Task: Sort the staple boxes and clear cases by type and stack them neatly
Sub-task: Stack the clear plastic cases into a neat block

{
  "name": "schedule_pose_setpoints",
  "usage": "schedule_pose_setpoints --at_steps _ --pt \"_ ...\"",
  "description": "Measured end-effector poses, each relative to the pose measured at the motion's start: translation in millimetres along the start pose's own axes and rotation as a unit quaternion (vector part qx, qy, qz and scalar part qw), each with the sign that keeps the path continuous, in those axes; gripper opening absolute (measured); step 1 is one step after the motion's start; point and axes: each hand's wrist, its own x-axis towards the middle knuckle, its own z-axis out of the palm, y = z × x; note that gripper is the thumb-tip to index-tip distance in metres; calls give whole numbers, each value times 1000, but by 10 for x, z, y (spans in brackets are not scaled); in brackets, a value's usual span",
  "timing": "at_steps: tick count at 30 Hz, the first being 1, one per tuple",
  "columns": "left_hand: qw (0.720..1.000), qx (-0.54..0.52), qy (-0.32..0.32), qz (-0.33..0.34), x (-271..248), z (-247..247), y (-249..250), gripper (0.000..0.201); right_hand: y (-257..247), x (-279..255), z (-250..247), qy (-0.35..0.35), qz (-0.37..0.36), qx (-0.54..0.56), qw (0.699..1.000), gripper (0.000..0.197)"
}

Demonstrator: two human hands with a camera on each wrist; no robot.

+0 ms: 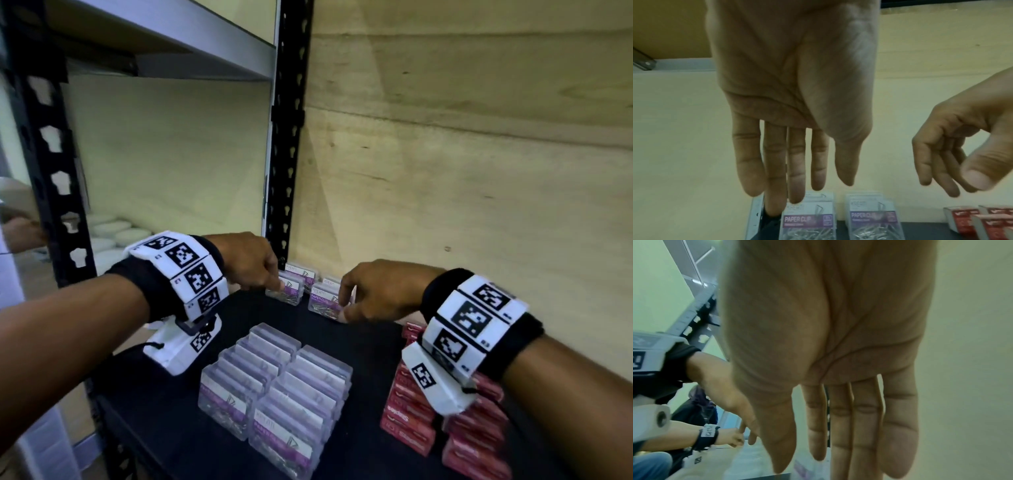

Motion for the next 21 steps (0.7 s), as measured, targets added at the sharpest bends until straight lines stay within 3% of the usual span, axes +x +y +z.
schedule_pose_setpoints --at_steps 5,13,21 --pt "998 54 28 -4 298 9 -70 35 151 338 -48 35 17 -21 999 33" --pt "995 72 12 -65 693 65 -108 61 171 709 10 36 11 -36 999 34" --pt "997 42 -11 -60 888 138 -134 57 122 823 52 24 1 -49 999 37"
